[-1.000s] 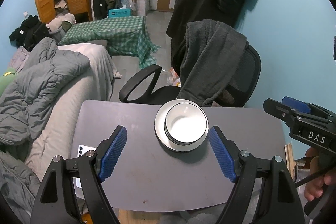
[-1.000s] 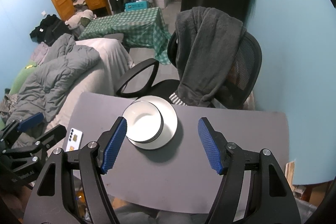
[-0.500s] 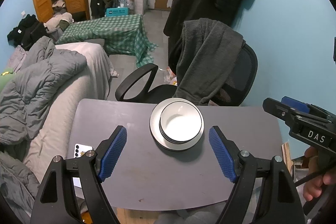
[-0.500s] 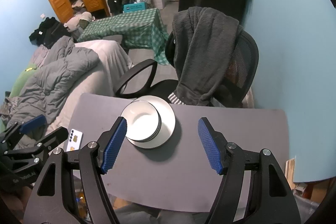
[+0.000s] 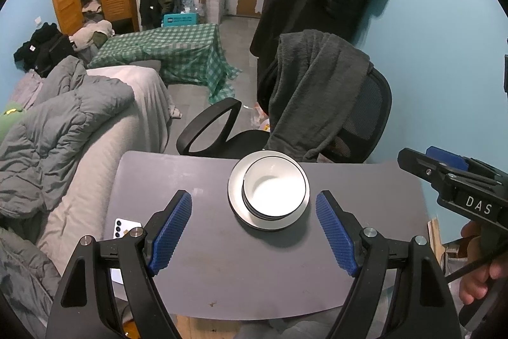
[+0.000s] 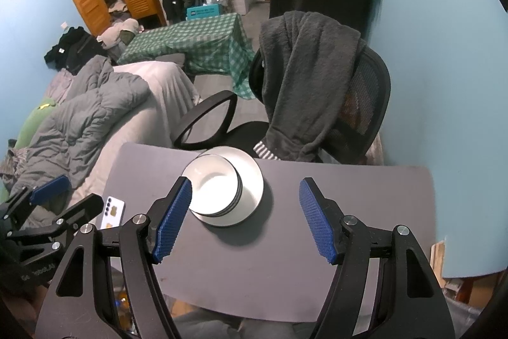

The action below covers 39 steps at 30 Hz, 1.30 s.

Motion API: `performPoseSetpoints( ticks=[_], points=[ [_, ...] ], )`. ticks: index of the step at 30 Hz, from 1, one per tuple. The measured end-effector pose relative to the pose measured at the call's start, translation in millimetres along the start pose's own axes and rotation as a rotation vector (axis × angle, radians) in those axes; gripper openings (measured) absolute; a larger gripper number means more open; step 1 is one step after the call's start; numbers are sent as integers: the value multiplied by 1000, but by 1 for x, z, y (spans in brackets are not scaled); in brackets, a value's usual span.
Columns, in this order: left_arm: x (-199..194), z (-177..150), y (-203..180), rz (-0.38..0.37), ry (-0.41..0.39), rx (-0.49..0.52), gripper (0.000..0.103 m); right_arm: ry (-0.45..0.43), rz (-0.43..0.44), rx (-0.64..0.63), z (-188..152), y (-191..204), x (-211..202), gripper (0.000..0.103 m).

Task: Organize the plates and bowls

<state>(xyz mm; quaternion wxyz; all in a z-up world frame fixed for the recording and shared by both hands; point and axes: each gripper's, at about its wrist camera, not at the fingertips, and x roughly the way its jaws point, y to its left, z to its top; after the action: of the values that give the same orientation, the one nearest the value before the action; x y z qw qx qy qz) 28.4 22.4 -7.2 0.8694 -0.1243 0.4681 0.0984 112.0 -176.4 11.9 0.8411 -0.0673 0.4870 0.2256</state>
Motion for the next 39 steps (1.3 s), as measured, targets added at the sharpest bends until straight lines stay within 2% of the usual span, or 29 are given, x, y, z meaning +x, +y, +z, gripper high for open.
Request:
performPoseSetpoints(
  ticks=[14, 39],
  points=[
    [1, -1, -3, 12, 13, 38, 82, 2, 13, 0, 2, 8, 4, 69],
    [1, 3, 3, 7, 9, 23, 82, 1, 19, -7, 3, 18, 6, 69]
  ],
)
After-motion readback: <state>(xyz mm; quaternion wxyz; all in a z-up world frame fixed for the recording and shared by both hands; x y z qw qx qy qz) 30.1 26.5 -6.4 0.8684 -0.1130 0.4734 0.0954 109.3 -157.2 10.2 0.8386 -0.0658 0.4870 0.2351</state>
